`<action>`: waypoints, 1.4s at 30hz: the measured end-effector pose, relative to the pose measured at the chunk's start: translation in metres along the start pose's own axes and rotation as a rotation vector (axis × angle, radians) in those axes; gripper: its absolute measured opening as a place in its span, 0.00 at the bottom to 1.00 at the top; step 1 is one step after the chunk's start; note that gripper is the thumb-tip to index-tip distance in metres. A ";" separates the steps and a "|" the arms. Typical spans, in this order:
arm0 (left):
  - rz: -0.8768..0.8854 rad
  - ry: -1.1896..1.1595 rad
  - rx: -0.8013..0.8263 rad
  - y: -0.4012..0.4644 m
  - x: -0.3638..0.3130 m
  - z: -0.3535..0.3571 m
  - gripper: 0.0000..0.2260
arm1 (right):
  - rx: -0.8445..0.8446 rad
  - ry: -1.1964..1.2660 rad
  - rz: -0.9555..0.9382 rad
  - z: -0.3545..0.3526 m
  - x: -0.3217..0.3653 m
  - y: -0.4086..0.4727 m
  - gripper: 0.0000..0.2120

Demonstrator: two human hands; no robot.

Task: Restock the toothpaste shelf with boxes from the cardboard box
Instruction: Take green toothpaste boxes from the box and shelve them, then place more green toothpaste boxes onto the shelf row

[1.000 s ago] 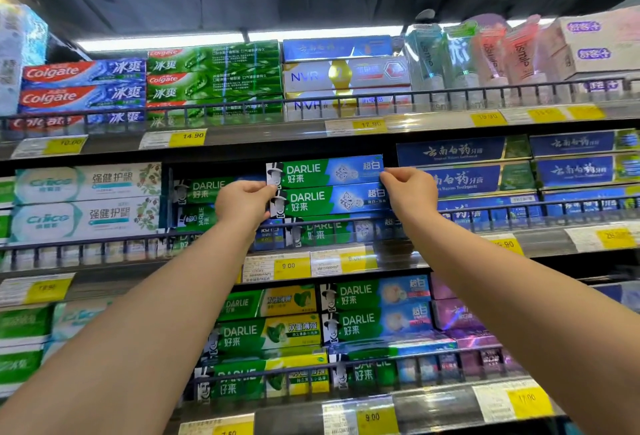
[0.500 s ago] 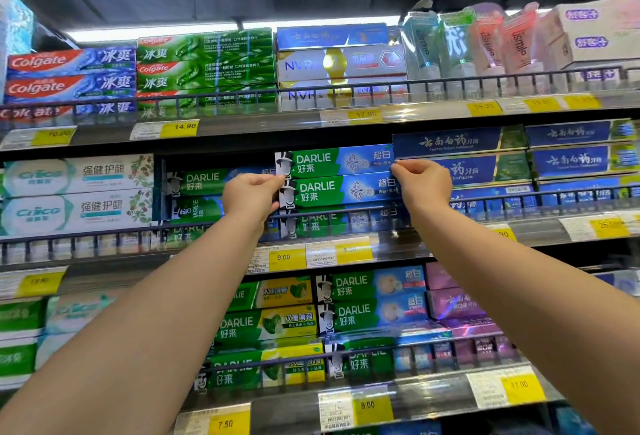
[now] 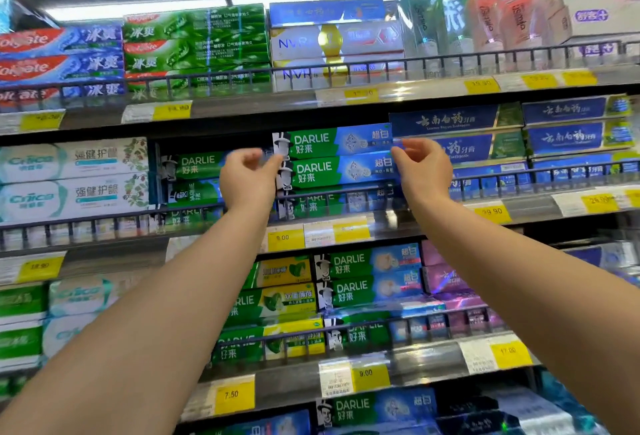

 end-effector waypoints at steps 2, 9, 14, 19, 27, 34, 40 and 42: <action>0.152 -0.030 -0.035 -0.023 -0.012 0.000 0.07 | -0.002 -0.018 -0.062 -0.006 -0.002 -0.016 0.08; -0.116 -0.148 0.325 -0.172 0.056 0.073 0.11 | 0.009 -0.017 0.070 -0.079 -0.098 -0.132 0.14; -0.481 -0.060 0.439 -0.324 0.128 0.108 0.08 | 0.178 -0.183 0.348 -0.182 -0.211 -0.238 0.14; -0.763 0.047 0.482 -0.491 0.180 0.123 0.03 | 0.367 -0.348 0.619 -0.311 -0.286 -0.336 0.13; -1.134 0.164 0.610 -0.712 0.242 0.130 0.04 | 0.482 -0.673 0.930 -0.487 -0.370 -0.430 0.14; -1.356 0.333 0.769 -0.849 0.321 0.151 0.10 | 0.596 -0.811 1.194 -0.565 -0.472 -0.498 0.10; -1.452 0.462 0.947 -0.972 0.402 0.172 0.09 | 0.823 -0.878 1.325 -0.605 -0.584 -0.580 0.17; -1.510 0.474 0.953 -1.016 0.431 0.172 0.08 | 0.886 -0.875 1.358 -0.616 -0.619 -0.610 0.17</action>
Point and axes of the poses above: each hand's wrist, its own y-axis towards the middle knuckle, its own z-axis out of the palm, x = y × z, the point moved 8 cm from there along y, towards the middle knuckle, and after that the axes turned 3 degrees about x, right-handed, at the moved point
